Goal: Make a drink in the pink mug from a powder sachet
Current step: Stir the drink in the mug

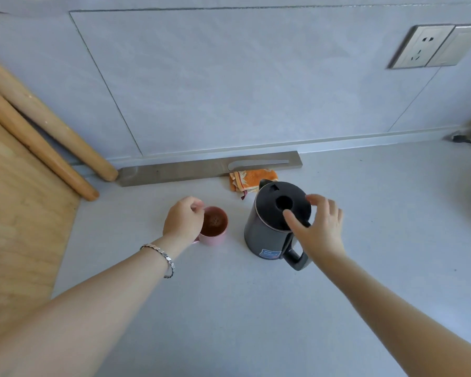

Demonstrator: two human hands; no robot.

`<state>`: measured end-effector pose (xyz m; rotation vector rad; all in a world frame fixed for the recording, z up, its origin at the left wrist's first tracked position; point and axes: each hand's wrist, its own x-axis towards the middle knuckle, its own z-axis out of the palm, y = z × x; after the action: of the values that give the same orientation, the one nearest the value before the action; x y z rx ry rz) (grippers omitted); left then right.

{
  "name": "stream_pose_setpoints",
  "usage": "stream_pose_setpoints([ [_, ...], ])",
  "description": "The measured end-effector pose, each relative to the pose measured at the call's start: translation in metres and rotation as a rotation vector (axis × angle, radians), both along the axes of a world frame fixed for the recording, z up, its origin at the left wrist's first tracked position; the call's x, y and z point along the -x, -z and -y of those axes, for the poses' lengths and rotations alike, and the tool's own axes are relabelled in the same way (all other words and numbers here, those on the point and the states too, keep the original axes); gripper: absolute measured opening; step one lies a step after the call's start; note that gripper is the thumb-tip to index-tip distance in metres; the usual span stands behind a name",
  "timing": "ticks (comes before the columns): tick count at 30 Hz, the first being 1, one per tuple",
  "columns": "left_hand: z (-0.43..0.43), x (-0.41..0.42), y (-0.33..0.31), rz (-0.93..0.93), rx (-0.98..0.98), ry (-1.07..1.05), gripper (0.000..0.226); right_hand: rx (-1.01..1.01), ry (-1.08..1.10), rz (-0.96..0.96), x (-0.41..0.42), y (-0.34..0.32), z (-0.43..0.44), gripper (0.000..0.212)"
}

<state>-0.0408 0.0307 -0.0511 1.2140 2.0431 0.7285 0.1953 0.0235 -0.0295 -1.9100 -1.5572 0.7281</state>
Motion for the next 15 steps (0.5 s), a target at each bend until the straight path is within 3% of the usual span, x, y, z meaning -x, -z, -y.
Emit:
stream_pose_setpoints([
  [2,-0.013,0.003,-0.001,-0.041,-0.007,0.023,0.022,0.004,-0.157,0.037,0.003,-0.019,-0.038,0.021],
  [4,-0.026,0.007,-0.002,-0.067,-0.01,0.037,0.023,0.011,-0.261,0.071,0.009,-0.035,-0.077,0.011],
  [8,-0.06,0.018,0.0,-0.093,0.012,0.049,0.023,0.157,-0.406,0.245,0.026,-0.033,-0.159,0.021],
  [15,-0.106,0.035,0.039,-0.076,0.137,0.042,0.019,0.359,-0.629,0.921,0.048,0.05,-0.252,0.037],
])
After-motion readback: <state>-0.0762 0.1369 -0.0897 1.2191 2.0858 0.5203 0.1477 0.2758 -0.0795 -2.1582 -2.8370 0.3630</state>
